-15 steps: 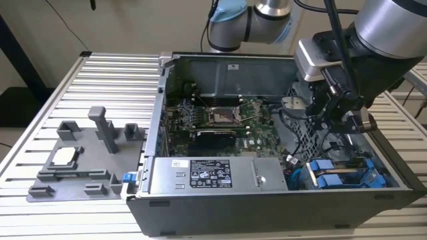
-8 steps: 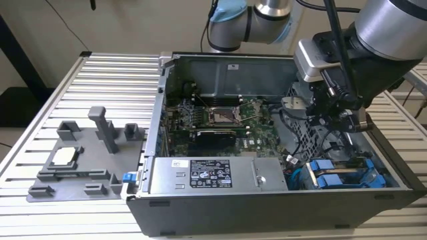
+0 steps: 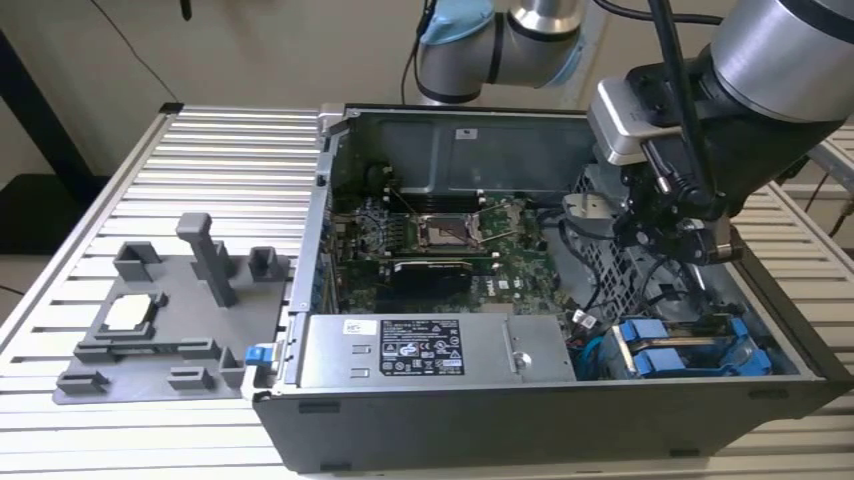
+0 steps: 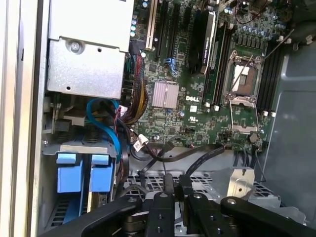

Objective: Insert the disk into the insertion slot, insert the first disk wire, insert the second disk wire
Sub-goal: 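Insert the first disk wire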

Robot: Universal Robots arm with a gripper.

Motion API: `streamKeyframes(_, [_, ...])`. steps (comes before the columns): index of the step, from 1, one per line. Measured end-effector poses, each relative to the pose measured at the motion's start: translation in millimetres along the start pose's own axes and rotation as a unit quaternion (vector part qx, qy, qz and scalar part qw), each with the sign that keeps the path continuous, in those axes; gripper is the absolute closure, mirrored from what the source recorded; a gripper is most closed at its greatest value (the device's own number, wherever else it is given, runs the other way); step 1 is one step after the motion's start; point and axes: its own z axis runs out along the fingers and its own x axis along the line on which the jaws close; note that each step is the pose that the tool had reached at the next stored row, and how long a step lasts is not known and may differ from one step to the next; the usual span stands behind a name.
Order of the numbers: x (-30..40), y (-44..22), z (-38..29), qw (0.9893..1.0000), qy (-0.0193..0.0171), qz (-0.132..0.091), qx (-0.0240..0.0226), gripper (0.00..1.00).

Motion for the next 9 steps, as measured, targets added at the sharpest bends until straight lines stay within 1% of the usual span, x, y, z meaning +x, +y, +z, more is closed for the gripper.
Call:
streamKeyframes(2, [0.1,0.0,0.0,1.0000,-0.0014,0.000,0.0002,0.82])
streamKeyframes(4, [0.1,0.0,0.0,1.0000,-0.0016,0.000,0.0002,0.82])
streamKeyframes(5, [0.2,0.0,0.0,1.0000,-0.0017,0.000,0.0002,0.84])
streamKeyframes(6, [0.3,0.0,0.0,1.0000,-0.0016,0.000,0.0002,0.90])
streamKeyframes(9, [0.3,0.1,0.0,1.0000,-0.0016,0.000,0.0002,0.89])
